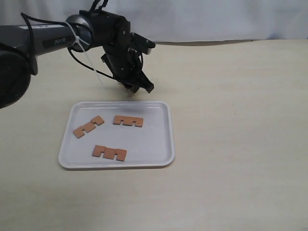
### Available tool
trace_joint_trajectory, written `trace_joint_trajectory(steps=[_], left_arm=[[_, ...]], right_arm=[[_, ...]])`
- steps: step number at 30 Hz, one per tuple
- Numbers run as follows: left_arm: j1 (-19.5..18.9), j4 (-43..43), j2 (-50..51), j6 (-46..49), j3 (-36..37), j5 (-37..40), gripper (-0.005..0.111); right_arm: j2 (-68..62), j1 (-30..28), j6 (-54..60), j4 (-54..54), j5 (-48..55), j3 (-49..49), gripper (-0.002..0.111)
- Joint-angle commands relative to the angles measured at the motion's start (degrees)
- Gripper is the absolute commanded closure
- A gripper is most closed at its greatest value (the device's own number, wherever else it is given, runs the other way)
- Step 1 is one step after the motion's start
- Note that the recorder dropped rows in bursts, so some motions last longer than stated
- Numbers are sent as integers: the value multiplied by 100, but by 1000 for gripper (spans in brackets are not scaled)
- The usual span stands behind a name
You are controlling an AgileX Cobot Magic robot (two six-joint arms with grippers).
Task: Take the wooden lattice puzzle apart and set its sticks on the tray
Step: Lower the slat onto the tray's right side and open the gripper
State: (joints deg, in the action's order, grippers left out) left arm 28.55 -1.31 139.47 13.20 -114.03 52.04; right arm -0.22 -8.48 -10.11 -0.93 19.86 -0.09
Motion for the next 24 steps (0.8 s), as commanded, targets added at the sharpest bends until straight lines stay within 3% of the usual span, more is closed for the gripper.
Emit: trace_joint_trajectory(steps=[1,6,11,16,19,24], left_arm=[[154,-16,-501,187,5,272,107],[618,48,-1124,498,317,697,107],[1202,23,-1500,774,1474,292,107],[1678,-67,-1526,1995,2283,276,107],[1819,-273,-1526,2581,2593,231,107],[1839,-264,-1526,2595,2697,-56,107]], right_arm=[[22,-34,-19,8,-21,9,104],[22,-34,-19,8,-21,9,104],[22,-34,-19,8,-21,9,104],[22,-34,-19,8,-21,9,104],[22,-34,-19,8,-21,9,104],[22,-34,-19,8,-21,9,104]])
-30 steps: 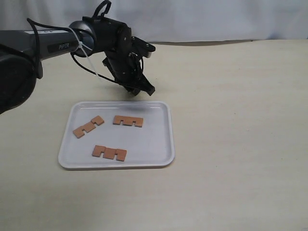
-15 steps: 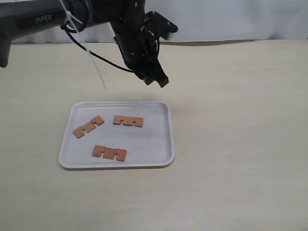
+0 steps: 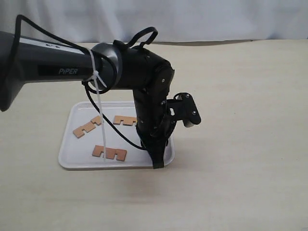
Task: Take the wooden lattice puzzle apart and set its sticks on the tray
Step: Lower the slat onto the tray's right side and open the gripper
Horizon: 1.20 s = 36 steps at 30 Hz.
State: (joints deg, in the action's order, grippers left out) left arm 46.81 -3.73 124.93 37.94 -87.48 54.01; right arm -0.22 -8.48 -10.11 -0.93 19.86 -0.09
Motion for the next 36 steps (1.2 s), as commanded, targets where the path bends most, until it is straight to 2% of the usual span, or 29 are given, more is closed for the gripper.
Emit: trace_joint_trajectory(steps=[1,8,10,13,17,20,22,27,30,33,36], left_arm=[[13,-21,-71,121,42,-265,107],[13,21,-71,121,42,-154,107],[13,108,-71,121,42,-82,102],[13,159,-71,121,42,60,84],[13,302,-95,-19,2,75,45],[13,307,-95,-46,-190,439,30],[13,330,-95,-89,-348,723,27],[13,969,-95,-1181,-921,1572,27],[-49,1475,-108,-1736,-1111,1595,31],[-253,1587,-269,-2194,-1121,1595,49],[-581,1441,-508,-2751,-1107,1595,76]], right_arm=[[22,-34,-19,8,-21,9,104],[22,-34,-19,8,-21,9,104],[22,-34,-19,8,-21,9,104],[22,-34,-19,8,-21,9,104],[22,-34,-19,8,-21,9,104],[22,-34,-19,8,-21,9,104],[22,-34,-19,8,-21,9,104],[22,-34,-19,8,-21,9,104],[22,-34,-19,8,-21,9,104],[22,-34,-19,8,-21,9,104],[22,-34,-19,8,-21,9,104]])
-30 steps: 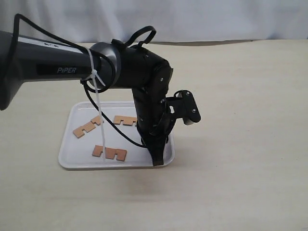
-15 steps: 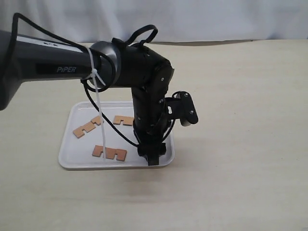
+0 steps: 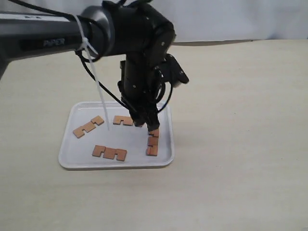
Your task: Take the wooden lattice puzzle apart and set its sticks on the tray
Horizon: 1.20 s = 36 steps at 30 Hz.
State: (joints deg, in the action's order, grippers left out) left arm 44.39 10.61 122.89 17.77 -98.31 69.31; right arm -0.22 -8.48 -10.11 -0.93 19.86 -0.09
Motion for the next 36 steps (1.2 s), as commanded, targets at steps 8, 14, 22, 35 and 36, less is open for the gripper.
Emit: trace_joint_trajectory(steps=[8,14,22,35,36], left_arm=[[-1122,-164,-1523,-823,1048,66,107],[-2378,-524,-3087,-823,2596,-829,107],[-4466,-2143,-5329,-733,4191,-2952,107],[-4496,-1113,-8020,-1366,6168,-4925,107],[-4496,-1113,-8184,-1366,6195,-4962,107]], right_arm=[[22,-34,-19,8,-21,9,104],[22,-34,-19,8,-21,9,104],[22,-34,-19,8,-21,9,104],[22,-34,-19,8,-21,9,104],[22,-34,-19,8,-21,9,104]])
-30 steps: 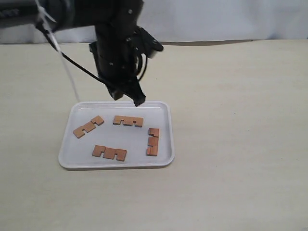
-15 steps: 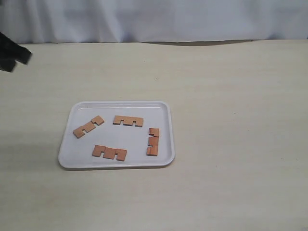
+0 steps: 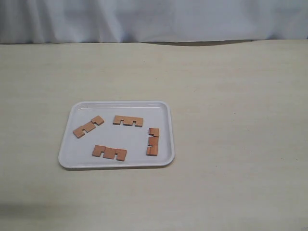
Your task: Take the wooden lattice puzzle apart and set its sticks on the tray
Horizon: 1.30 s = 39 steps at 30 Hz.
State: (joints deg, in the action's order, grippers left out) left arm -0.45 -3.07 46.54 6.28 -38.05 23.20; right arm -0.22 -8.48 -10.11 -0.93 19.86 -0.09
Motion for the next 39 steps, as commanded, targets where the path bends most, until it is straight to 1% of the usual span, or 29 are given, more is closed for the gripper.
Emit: trace_joint_trajectory(steps=[1,10,13,14,16,18,19,20,24,27,29,32,33,35,36,39], left_arm=[[-13,255,-714,-217,202,-410,107],[-13,44,-2405,-229,791,-1062,107],[-13,-111,-3072,-229,1003,-1256,107],[-13,-205,-3488,-229,1127,-1401,107],[0,-215,-3852,-229,1168,-1379,107],[90,-215,-4110,-229,1168,-1319,107],[235,-215,-4420,-213,1168,-1282,107],[297,-195,-4572,-213,1168,-1282,107],[620,-246,-4654,-213,1130,-1188,107],[649,-257,-4654,-213,1130,-1214,107],[649,-403,-4654,-236,1190,-1100,107],[649,-559,-4654,-236,1685,-1493,107],[649,-646,-4654,-236,2088,-1837,107],[649,-690,-4654,-236,2612,-2320,107],[649,-718,-4654,-348,2960,-2681,107],[649,-707,-4654,-341,3531,-2920,107]], right_arm=[[22,-34,-19,8,-21,9,104],[22,-34,-19,8,-21,9,104],[22,-34,-19,8,-21,9,104],[22,-34,-19,8,-21,9,104],[22,-34,-19,8,-21,9,104],[22,-34,-19,8,-21,9,104],[22,-34,-19,8,-21,9,104],[22,-34,-19,8,-21,9,104],[22,-34,-19,8,-21,9,104],[22,-34,-19,8,-21,9,104],[22,-34,-19,8,-21,9,104],[22,-34,-19,8,-21,9,104],[22,-34,-19,8,-21,9,104],[22,-34,-19,8,-21,9,104],[22,-34,-19,8,-21,9,104],[22,-34,-19,8,-21,9,104]])
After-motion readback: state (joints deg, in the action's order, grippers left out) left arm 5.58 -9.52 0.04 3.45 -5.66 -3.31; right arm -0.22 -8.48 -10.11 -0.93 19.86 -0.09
